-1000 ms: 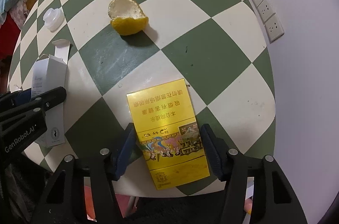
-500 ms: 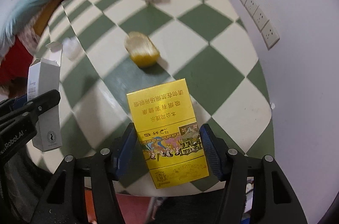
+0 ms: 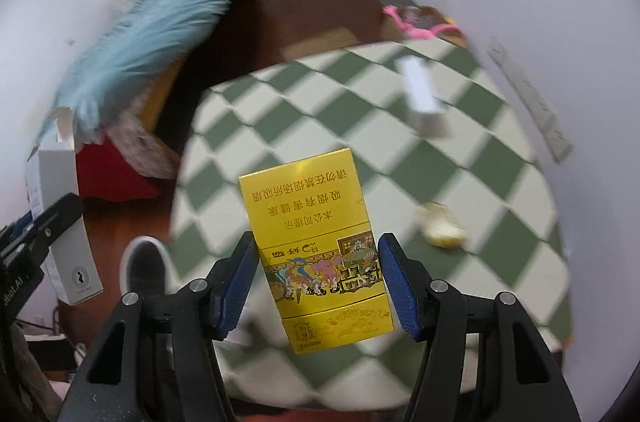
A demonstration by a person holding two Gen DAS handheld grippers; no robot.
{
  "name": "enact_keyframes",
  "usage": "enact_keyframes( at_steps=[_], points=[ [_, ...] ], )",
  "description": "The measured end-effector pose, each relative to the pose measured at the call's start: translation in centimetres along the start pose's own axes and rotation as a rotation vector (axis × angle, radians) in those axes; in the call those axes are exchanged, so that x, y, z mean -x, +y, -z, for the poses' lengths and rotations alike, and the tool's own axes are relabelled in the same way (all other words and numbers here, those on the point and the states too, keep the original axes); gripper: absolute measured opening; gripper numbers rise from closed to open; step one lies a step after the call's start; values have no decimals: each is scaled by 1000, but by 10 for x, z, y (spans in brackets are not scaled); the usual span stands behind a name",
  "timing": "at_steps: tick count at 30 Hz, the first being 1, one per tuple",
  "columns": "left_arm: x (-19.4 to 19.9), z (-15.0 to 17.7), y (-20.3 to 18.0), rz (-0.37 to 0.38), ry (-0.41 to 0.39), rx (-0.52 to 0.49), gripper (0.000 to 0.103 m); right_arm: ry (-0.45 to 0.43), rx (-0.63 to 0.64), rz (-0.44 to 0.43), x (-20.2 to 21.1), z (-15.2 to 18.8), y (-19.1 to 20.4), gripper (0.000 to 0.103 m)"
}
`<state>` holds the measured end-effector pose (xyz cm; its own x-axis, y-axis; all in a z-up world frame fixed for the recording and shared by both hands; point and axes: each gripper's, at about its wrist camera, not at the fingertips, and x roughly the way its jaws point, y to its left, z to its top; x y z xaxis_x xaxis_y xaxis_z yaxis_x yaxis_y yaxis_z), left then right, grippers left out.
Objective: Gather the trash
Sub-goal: 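Carry both boxes toward the white bin, then open both grippers over the bin to drop the boxes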
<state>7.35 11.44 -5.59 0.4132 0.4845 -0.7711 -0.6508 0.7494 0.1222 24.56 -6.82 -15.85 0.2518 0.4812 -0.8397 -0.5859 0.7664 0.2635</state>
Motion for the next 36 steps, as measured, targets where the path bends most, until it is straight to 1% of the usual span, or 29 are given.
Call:
enact_keyframes(
  at_steps=[2, 3, 4, 6, 7, 8, 9, 10, 12, 14, 15, 16, 18, 19, 21, 22, 24, 26, 29, 30, 31, 32, 33, 34, 36],
  points=[
    [-4, 6, 40, -49, 2, 36, 33, 9, 10, -35, -11, -3, 30, 63],
    [-9, 10, 64, -81, 5, 58, 33, 21, 21, -56, -18, -4, 51, 63],
    [-11, 14, 78, -101, 10, 70, 33, 39, 41, -81, -31, -4, 79, 63],
    [-25, 27, 119, -155, 36, 114, 33, 62, 72, -104, -48, 1, 115, 63],
    [-35, 37, 141, -183, 58, 145, 33, 88, 102, -125, -64, 4, 145, 63],
    [-42, 45, 156, -207, 74, 159, 33, 101, 115, -135, -72, 8, 160, 63],
    [-54, 55, 177, -227, 101, 188, 33, 132, 142, -149, -90, 13, 189, 63],
    [-63, 62, 187, -237, 121, 209, 33, 158, 161, -162, -103, 20, 210, 63],
    [-92, 84, 220, -271, 191, 252, 33, 200, 196, -174, -127, 29, 242, 63],
    [-115, 102, 242, -285, 248, 289, 33, 259, 247, -179, -164, 42, 286, 63],
    [-126, 110, 252, -287, 276, 307, 33, 275, 258, -179, -175, 46, 294, 63],
    [-143, 121, 262, -295, 314, 324, 33, 309, 274, -177, -195, 53, 310, 63],
    [-171, 135, 274, -281, 377, 362, 33, 358, 298, -160, -227, 62, 332, 63],
    [-182, 142, 280, -270, 404, 383, 33, 398, 305, -153, -248, 69, 343, 63],
    [-202, 153, 288, -242, 451, 413, 33, 454, 313, -138, -279, 79, 353, 63],
    [-205, 155, 291, -228, 466, 426, 33, 487, 318, -124, -297, 84, 359, 63],
    [-219, 163, 300, -182, 504, 463, 34, 533, 316, -112, -322, 90, 363, 63],
    [-234, 167, 305, -116, 551, 507, 35, 573, 302, -104, -345, 95, 365, 63],
    [-245, 171, 310, -62, 593, 575, 36, 626, 277, -91, -376, 101, 363, 63],
    [-243, 172, 315, -50, 593, 593, 44, 634, 272, -89, -380, 103, 362, 63],
    [-242, 175, 319, -48, 594, 616, 64, 651, 263, -97, -389, 105, 362, 63],
    [-240, 178, 325, -59, 593, 642, 76, 662, 262, -100, -394, 102, 363, 63],
    [-241, 180, 327, -66, 593, 657, 91, 673, 264, -105, -398, 104, 364, 63],
    [-238, 185, 334, -78, 592, 687, 92, 688, 269, -122, -402, 106, 368, 63],
    [-237, 192, 340, -119, 600, 699, 92, 703, 274, -144, -407, 107, 376, 64]
  ],
)
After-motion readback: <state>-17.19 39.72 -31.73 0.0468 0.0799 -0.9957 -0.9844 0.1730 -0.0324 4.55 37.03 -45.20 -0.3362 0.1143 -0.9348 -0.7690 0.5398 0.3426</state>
